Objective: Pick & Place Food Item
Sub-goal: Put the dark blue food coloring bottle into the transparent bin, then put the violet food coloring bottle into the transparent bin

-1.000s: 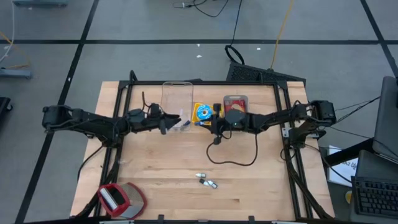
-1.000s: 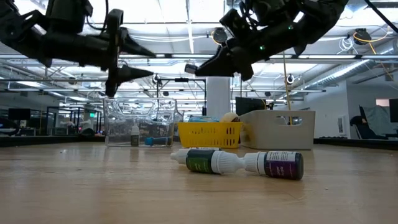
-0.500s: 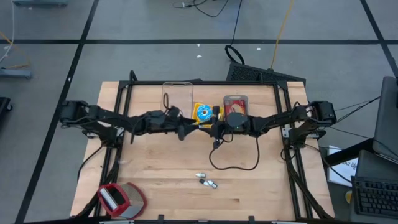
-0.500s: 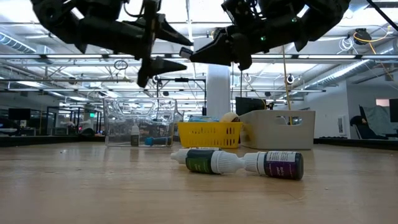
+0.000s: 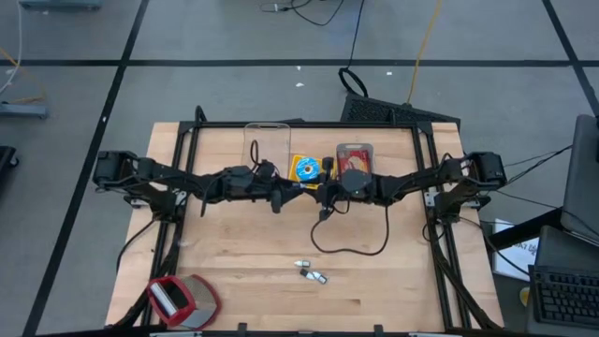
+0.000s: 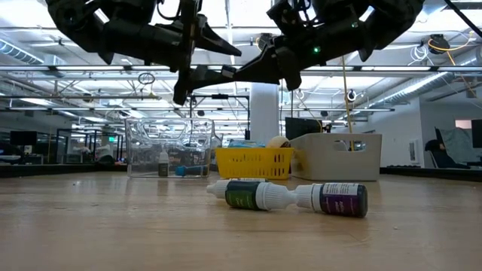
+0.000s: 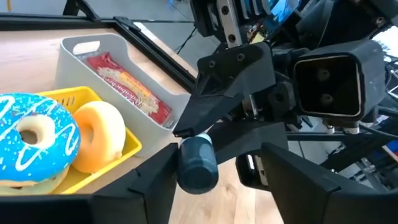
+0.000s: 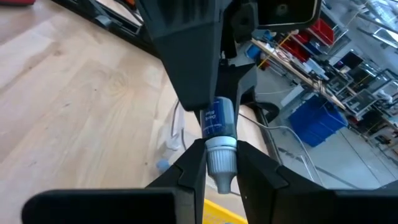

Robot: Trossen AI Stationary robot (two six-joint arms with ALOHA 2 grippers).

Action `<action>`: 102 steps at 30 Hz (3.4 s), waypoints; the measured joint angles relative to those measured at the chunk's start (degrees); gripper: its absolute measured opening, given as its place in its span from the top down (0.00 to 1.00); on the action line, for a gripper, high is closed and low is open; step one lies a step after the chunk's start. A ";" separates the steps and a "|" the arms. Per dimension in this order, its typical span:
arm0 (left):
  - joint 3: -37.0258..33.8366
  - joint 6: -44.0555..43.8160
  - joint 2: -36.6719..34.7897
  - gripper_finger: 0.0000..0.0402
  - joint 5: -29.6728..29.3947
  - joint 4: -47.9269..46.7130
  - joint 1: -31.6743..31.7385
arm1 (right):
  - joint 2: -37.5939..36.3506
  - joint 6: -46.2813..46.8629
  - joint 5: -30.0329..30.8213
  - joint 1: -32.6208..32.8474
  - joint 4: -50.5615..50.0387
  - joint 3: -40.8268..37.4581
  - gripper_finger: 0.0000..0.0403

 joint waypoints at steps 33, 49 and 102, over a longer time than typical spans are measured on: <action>-0.02 10.87 -2.07 0.88 0.71 -5.97 5.00 | 0.00 2.64 0.74 -0.15 0.17 0.02 0.74; -2.93 14.37 -19.61 0.89 -15.91 -31.69 7.55 | -0.02 6.49 -0.12 -0.23 0.89 0.00 0.73; -17.97 12.90 -19.55 0.22 -17.83 -16.35 7.48 | -0.02 35.36 -21.07 11.41 5.60 -0.02 0.69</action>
